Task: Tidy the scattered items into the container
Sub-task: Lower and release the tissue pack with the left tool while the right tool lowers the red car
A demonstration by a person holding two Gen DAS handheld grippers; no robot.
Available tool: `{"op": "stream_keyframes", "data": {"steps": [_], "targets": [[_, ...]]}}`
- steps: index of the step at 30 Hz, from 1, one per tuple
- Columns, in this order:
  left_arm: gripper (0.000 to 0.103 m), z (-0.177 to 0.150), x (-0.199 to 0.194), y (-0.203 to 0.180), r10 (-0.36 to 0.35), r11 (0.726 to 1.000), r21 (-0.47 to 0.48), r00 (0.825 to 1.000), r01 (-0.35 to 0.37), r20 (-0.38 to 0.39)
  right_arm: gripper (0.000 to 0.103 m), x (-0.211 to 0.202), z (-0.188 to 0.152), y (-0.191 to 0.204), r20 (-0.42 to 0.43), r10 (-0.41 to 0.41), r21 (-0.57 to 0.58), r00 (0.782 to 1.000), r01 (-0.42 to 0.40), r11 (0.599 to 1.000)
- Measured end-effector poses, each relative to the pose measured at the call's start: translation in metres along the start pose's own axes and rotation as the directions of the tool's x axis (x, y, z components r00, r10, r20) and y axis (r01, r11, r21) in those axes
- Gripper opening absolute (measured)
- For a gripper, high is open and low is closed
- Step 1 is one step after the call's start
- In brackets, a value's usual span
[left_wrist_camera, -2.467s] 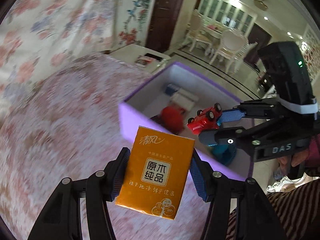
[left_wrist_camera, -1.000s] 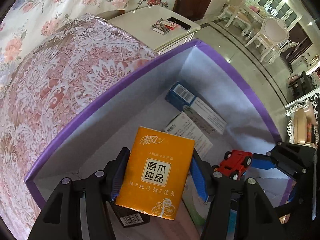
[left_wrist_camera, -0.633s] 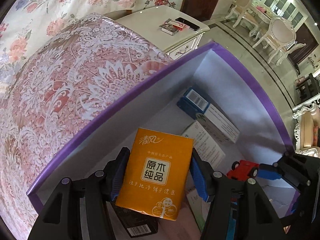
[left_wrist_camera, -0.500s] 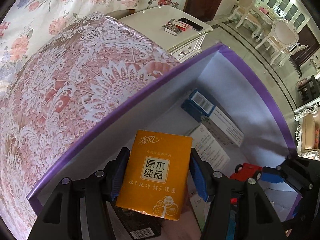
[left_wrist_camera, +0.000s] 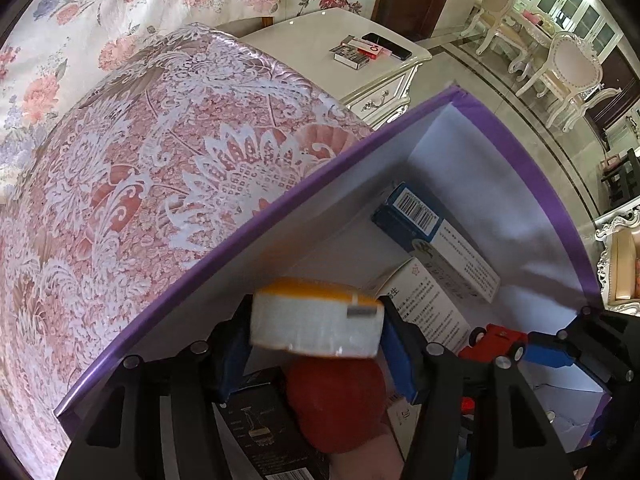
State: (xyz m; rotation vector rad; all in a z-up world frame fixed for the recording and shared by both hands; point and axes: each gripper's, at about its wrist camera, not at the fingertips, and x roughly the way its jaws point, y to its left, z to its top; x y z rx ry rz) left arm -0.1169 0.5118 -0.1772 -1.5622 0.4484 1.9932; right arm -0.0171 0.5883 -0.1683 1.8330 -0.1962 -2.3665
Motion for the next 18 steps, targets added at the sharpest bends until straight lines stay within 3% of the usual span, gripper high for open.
{"op": "stream_keyframes", "data": {"steps": [8, 12, 16, 18], "targets": [[0.059, -0.001, -0.001, 0.0, -0.005, 1.0, -0.001, 1.0, 0.005, 0.005, 0.058, -0.001, -0.004, -0.001, 0.01, 0.004, 0.005, 1.0, -0.004, 1.0], [0.059, 0.001, -0.012, 0.008, -0.089, 0.996, -0.024, 0.996, 0.089, 0.007, 0.058, -0.003, -0.007, -0.003, 0.017, 0.015, 0.009, 1.0, -0.015, 1.0], [0.059, 0.002, -0.026, 0.014, -0.195, 0.981, -0.002, 0.981, 0.195, -0.004, 0.058, -0.005, -0.012, -0.003, 0.024, 0.028, -0.007, 0.999, -0.028, 1.0], [0.067, 0.002, -0.032, 0.015, -0.216, 0.976, 0.021, 0.976, 0.216, -0.01, 0.058, -0.003, -0.014, -0.003, 0.022, 0.027, -0.006, 0.999, -0.027, 1.0]]}}
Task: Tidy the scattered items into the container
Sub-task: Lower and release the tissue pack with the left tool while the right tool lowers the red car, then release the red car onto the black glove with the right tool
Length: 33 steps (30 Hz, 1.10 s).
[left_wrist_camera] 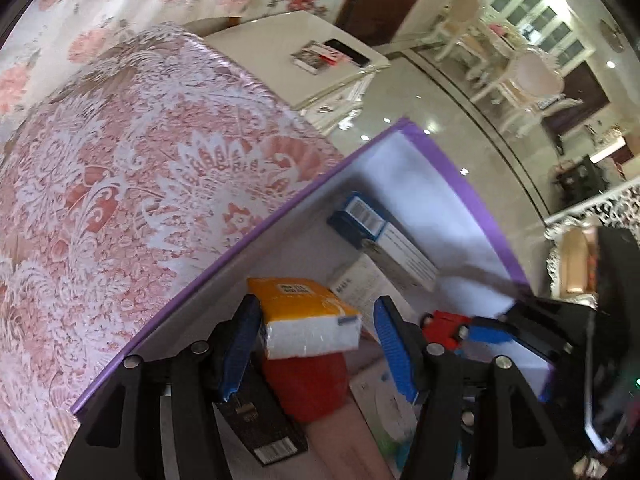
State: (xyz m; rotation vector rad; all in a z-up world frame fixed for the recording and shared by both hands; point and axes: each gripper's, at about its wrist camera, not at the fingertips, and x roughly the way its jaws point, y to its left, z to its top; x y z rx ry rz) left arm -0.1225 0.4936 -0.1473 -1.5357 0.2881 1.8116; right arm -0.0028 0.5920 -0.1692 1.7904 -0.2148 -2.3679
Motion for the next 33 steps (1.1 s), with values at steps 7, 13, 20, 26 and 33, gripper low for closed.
{"op": "stream_keyframes", "data": {"steps": [7, 13, 20, 26, 33], "targets": [[0.077, -0.001, -0.027, -0.007, -0.018, 1.0, 0.016, 0.997, 0.017, 0.081, 0.058, 0.001, -0.003, 0.002, -0.011, -0.03, -0.004, 0.999, 0.03, 1.0], [0.083, -0.012, -0.044, -0.013, 0.031, 0.999, 0.04, 0.991, -0.037, 0.131, 0.058, 0.005, -0.013, 0.003, -0.031, -0.07, -0.032, 0.997, 0.069, 0.997], [0.084, -0.038, -0.043, -0.008, 0.072, 0.997, 0.014, 0.991, -0.074, 0.117, 0.059, 0.013, -0.011, 0.006, -0.043, -0.111, -0.04, 0.993, 0.109, 0.993], [0.084, -0.056, -0.043, -0.004, 0.087, 0.996, 0.011, 0.991, -0.088, 0.103, 0.059, -0.001, -0.007, -0.016, -0.031, -0.085, -0.006, 0.996, 0.085, 0.996], [0.084, -0.069, -0.049, -0.014, 0.177, 0.98, 0.075, 0.977, -0.186, 0.115, 0.059, -0.026, -0.009, -0.014, 0.029, -0.057, -0.03, 0.998, 0.058, 0.998]]}}
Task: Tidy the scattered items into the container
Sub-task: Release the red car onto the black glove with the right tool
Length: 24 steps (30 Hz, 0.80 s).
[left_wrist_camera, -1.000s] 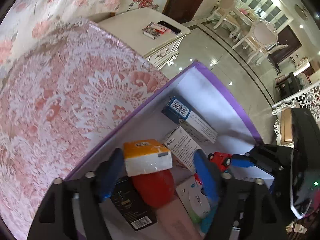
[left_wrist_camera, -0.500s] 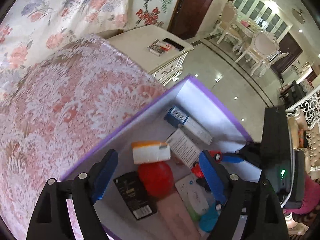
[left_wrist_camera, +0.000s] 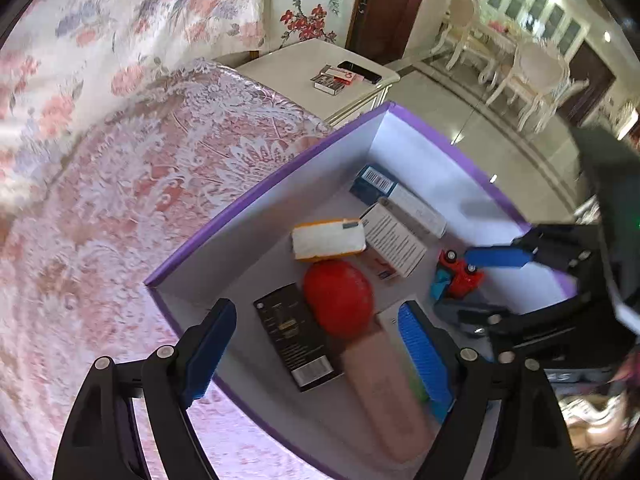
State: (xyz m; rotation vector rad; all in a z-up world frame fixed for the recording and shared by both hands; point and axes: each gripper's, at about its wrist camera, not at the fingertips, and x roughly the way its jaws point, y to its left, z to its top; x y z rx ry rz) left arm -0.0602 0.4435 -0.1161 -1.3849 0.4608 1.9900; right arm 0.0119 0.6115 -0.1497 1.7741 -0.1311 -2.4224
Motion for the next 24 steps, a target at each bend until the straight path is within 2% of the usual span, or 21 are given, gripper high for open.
{"op": "stream_keyframes", "data": {"steps": [2, 5, 7, 10, 11, 12, 17, 19, 22, 24], "targets": [[0.084, -0.002, -0.001, -0.005, 0.028, 0.999, 0.037, 1.0, -0.028, -0.001, 0.059, 0.004, 0.008, 0.01, -0.001, 0.008, 0.0, 1.0, -0.008, 1.0], [0.084, -0.007, -0.004, -0.012, 0.027, 0.998, 0.06, 1.0, -0.028, 0.004, 0.059, 0.009, 0.016, 0.045, -0.022, 0.025, 0.012, 0.999, -0.025, 1.0], [0.084, -0.01, -0.007, -0.016, 0.022, 0.997, 0.072, 1.0, -0.023, 0.01, 0.059, 0.006, 0.01, 0.043, -0.035, 0.028, 0.013, 0.999, -0.028, 1.0], [0.09, -0.013, -0.011, -0.02, -0.006, 0.998, 0.059, 1.0, 0.005, 0.026, 0.061, 0.0, 0.003, 0.039, -0.051, 0.031, 0.025, 0.998, -0.03, 0.999], [0.098, -0.014, -0.012, -0.02, -0.026, 0.999, 0.043, 0.999, 0.024, 0.031, 0.061, -0.003, -0.001, 0.039, -0.056, 0.033, 0.036, 0.998, -0.031, 0.999], [0.103, -0.015, -0.014, -0.02, -0.043, 0.999, 0.024, 0.998, 0.042, 0.036, 0.064, -0.005, -0.005, 0.038, -0.061, 0.036, 0.048, 0.997, -0.034, 0.998], [0.103, -0.02, -0.021, -0.016, -0.098, 0.993, -0.064, 0.993, 0.102, 0.071, 0.075, -0.011, -0.016, 0.034, -0.064, 0.046, 0.093, 0.997, -0.04, 0.995], [0.103, -0.02, -0.025, -0.017, -0.1, 0.992, -0.072, 0.992, 0.106, 0.081, 0.088, -0.015, -0.02, 0.034, -0.06, 0.048, 0.106, 0.997, -0.041, 0.994], [0.103, -0.02, -0.036, -0.019, -0.118, 0.99, -0.068, 0.989, 0.124, 0.091, 0.1, -0.026, -0.026, 0.035, -0.046, 0.063, 0.129, 0.997, -0.056, 0.99], [0.103, -0.02, -0.047, -0.02, -0.138, 0.987, -0.068, 0.984, 0.147, 0.114, 0.103, -0.035, -0.03, 0.038, -0.033, 0.069, 0.143, 0.997, -0.064, 0.988]]}}
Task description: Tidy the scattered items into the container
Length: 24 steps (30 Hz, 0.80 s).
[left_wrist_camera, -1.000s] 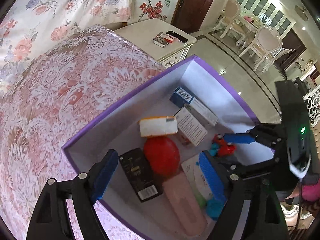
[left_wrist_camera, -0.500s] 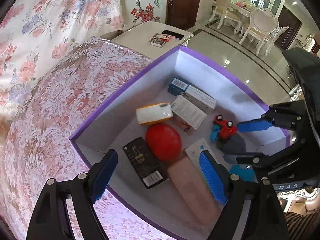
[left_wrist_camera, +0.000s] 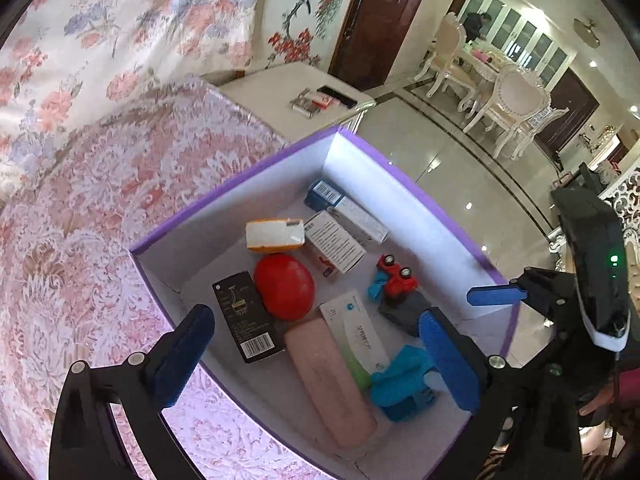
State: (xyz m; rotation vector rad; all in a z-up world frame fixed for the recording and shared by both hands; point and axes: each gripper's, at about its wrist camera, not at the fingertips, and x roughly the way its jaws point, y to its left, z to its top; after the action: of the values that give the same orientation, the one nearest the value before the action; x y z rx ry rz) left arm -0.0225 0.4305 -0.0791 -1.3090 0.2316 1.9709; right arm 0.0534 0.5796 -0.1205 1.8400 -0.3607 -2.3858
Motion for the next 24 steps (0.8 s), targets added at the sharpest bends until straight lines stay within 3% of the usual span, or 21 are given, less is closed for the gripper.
{"op": "stream_keyframes", "data": {"steps": [5, 9, 12, 15, 17, 24], "targets": [[0.103, 0.003, -0.029, -0.004, -0.036, 0.999, -0.014, 0.998, 0.037, 0.059, 0.103, -0.018, -0.007, 0.015, 0.046, 0.01, 0.017, 0.999, -0.01, 1.0], [0.103, 0.008, -0.057, -0.013, 0.059, 0.998, 0.005, 0.992, -0.06, 0.116, 0.103, -0.031, -0.012, 0.024, 0.067, 0.021, 0.033, 0.998, -0.024, 0.999], [0.103, 0.015, -0.076, -0.019, 0.168, 0.985, 0.006, 0.975, -0.171, 0.148, 0.103, -0.042, -0.015, 0.028, 0.081, 0.008, 0.064, 0.997, -0.013, 0.998], [0.103, 0.024, -0.086, -0.022, 0.293, 0.955, 0.005, 0.946, -0.296, 0.139, 0.103, -0.054, -0.018, 0.034, 0.084, -0.033, 0.086, 0.996, 0.025, 0.996], [0.103, 0.027, -0.09, -0.021, 0.332, 0.943, -0.003, 0.935, -0.334, 0.124, 0.103, -0.062, -0.02, 0.039, 0.078, -0.053, 0.1, 0.996, 0.045, 0.994], [0.103, 0.025, -0.089, -0.019, 0.345, 0.939, -0.005, 0.939, -0.345, 0.011, 0.103, -0.073, -0.02, 0.062, 0.019, -0.148, 0.106, 0.989, 0.145, 0.984]]}}
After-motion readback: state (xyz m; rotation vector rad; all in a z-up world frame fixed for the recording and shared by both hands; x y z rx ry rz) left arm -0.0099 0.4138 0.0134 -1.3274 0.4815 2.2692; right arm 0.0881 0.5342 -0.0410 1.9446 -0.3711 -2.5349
